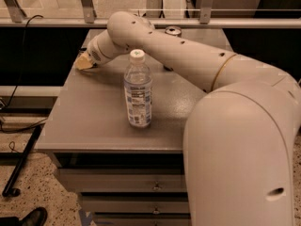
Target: Pick rxbar chocolate
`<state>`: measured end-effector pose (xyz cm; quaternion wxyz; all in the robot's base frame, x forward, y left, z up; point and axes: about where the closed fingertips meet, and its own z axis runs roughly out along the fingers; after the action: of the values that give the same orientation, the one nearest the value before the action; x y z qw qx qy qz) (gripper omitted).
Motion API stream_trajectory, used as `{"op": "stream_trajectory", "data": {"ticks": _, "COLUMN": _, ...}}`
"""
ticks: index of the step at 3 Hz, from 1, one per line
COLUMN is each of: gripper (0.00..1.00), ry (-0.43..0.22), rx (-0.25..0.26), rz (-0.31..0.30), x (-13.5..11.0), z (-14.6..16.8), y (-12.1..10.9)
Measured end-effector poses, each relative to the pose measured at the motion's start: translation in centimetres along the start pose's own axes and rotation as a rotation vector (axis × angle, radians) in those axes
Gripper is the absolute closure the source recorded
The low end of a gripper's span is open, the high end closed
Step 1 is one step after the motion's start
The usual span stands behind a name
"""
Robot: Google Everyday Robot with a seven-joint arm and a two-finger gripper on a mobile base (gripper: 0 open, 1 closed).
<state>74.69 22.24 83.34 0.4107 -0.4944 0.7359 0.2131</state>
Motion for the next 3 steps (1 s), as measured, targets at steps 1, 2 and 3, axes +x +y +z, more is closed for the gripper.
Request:
{"op": "stream_trajectory", "data": {"ticks": 1, "gripper": 0.59, "ry": 0.0, "rx": 0.0, "rz": 0.0, "x": -0.03, "z": -0.01, "y": 0.0}}
{"op": "stream_trajectory", "data": {"ticks": 2, "gripper": 0.36, "ry": 0.0, "rx": 0.0, "rz": 0.0, "x": -0.04, "z": -0.02, "y": 0.0}}
{"op": "stream_trajectory", "data": {"ticks": 3, "gripper": 0.13, "ry": 0.0, "rx": 0.0, "rz": 0.0, "x": -0.08, "z": -0.06, "y": -0.01}}
